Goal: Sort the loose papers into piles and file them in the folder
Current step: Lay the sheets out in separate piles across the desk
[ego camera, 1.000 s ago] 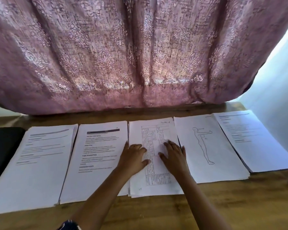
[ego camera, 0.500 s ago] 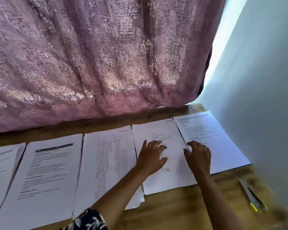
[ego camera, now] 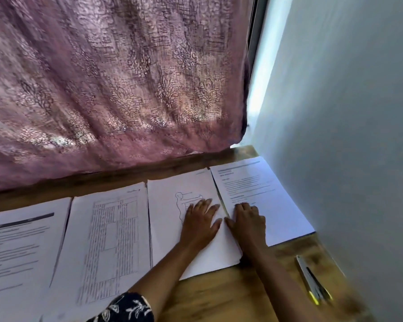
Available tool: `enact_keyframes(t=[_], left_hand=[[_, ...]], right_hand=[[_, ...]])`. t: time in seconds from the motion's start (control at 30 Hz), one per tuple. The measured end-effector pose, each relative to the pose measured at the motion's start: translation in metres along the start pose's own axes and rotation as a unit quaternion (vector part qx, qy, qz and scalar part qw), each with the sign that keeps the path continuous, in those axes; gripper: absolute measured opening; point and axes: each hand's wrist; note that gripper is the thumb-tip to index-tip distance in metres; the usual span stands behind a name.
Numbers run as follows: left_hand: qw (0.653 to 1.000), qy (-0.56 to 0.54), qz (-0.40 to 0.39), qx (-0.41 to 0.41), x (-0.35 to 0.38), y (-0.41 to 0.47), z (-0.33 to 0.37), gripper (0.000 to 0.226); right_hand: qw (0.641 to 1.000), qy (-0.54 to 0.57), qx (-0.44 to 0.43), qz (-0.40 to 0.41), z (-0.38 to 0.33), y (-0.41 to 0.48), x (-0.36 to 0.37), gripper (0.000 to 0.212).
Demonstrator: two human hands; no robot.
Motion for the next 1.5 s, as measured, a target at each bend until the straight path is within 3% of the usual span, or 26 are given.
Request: enact_keyframes(t=[0.2, 0.47, 0.63, 0.77, 0.9, 0.97, 1.03, 1.1, 1.17, 1.2, 1.27, 1.33, 1.4, 1.5], left_hand=[[1.0, -0.007, 0.021, -0.014, 0.011, 0.0, -0.004, 0.051], [0.999, -0.022, 0.02, -0.012, 0.013, 0.0, -0.008, 0.07], [0.999, -0.027, 0.016, -0.005, 0.014, 0.001, -0.009, 0.07], [0.999, -0.032, 0.015, -0.009, 0.012, 0.0, -0.007, 0.071], [0.999, -0.044, -0.009, -0.028, 0.006, 0.006, -0.003, 0.07], [0.993, -0.106, -0.022, -0.052, -0.004, 0.012, 0.005, 0.064], [0.963, -0.248, -0.058, -0.089, -0.024, 0.012, 0.021, 0.059], [0.886, -0.419, -0.138, -0.142, -0.045, 0.011, 0.038, 0.054], [0.825, -0.509, -0.166, -0.178, -0.056, 0.009, 0.045, 0.036], [0.818, -0.521, -0.151, -0.193, -0.06, 0.007, 0.043, 0.025], [0.822, -0.518, -0.104, -0.214, -0.068, 0.003, 0.028, 0.025], [0.826, -0.51, -0.073, -0.229, -0.078, -0.005, 0.005, 0.028], [0.811, -0.529, -0.047, -0.245, -0.094, -0.019, -0.028, 0.03], [0.803, -0.54, -0.02, -0.25, -0.126, -0.048, -0.085, 0.033]], right_hand=[[1.0, -0.006, 0.006, 0.006, -0.007, 0.003, -0.004, 0.035], [1.0, -0.009, -0.018, -0.005, -0.012, 0.005, -0.008, 0.006], [1.0, 0.014, -0.016, 0.021, 0.005, 0.014, -0.014, 0.021], [0.999, 0.028, 0.018, 0.006, 0.016, 0.015, -0.019, 0.016], [0.987, 0.137, 0.083, 0.015, 0.031, 0.017, -0.033, 0.016], [0.977, 0.191, 0.089, 0.031, 0.035, 0.014, -0.043, 0.018], [0.962, 0.257, 0.066, 0.07, 0.028, 0.007, -0.053, 0.019], [0.943, 0.322, 0.019, 0.081, 0.012, -0.001, -0.062, 0.019], [0.94, 0.339, -0.043, 0.02, -0.007, -0.009, -0.067, 0.022], [0.94, 0.334, -0.073, -0.016, -0.016, -0.011, -0.066, 0.023], [0.936, 0.337, -0.097, -0.027, -0.027, -0.012, -0.061, 0.025], [0.929, 0.363, -0.054, 0.053, -0.032, -0.012, -0.057, 0.027], [0.925, 0.359, -0.002, 0.125, -0.04, -0.007, -0.052, 0.043], [0.9, 0.422, 0.074, 0.077, -0.065, 0.002, -0.049, 0.066]])
Point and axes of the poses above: each hand's wrist, its own y-axis towards the middle knuckle, its own x-axis out of the palm, z = x × y, and after that the axes turned 13 degrees about -x, right-handed
